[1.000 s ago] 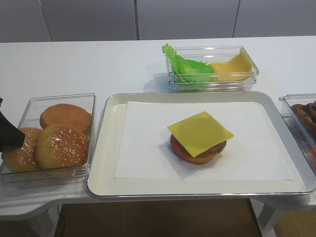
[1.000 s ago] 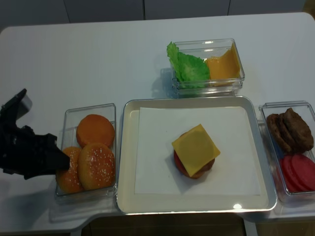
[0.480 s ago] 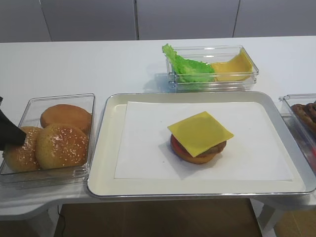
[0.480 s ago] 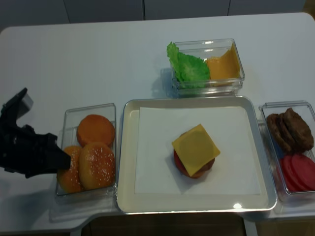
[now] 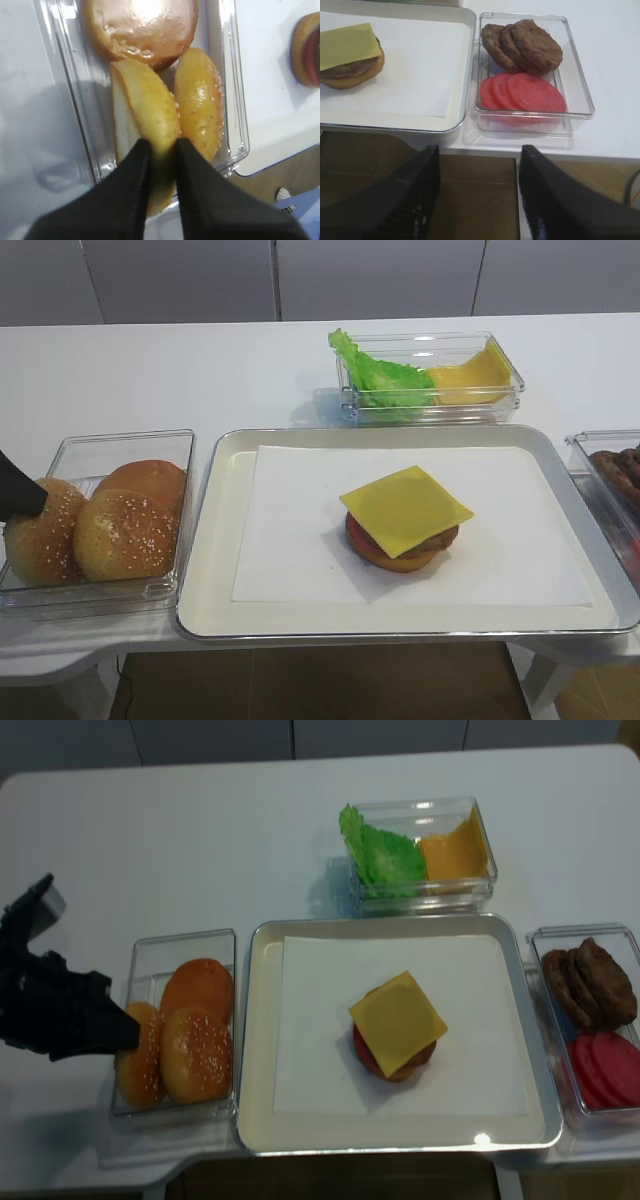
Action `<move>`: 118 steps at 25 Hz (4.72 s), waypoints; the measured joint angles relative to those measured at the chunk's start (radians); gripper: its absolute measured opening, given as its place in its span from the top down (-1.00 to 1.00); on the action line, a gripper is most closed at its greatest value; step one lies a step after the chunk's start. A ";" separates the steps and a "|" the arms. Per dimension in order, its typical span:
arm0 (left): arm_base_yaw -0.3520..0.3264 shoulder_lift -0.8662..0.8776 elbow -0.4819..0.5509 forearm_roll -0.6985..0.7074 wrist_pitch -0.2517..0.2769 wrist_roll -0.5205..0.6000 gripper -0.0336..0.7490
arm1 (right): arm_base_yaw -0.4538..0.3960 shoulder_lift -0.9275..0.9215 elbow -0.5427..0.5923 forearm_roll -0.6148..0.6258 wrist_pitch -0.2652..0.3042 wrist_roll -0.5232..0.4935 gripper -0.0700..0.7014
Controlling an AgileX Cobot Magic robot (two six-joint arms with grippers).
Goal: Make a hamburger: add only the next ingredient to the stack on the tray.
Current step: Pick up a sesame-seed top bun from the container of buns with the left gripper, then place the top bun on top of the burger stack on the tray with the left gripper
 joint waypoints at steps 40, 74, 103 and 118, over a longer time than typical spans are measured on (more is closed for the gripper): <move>-0.122 -0.093 -0.119 -0.271 0.049 0.024 0.67 | 0.000 0.000 0.000 0.000 0.000 0.000 -0.19; -0.703 0.279 -0.119 -0.943 -0.239 0.284 0.71 | 0.000 0.000 0.000 0.000 0.000 0.002 -0.19; -0.736 0.383 -0.122 -1.071 -0.234 0.341 0.71 | 0.000 0.000 0.000 0.000 0.000 0.002 -0.19; -0.736 0.383 -0.122 -1.071 -0.238 0.360 0.70 | 0.000 0.000 0.000 0.000 0.000 0.003 -0.19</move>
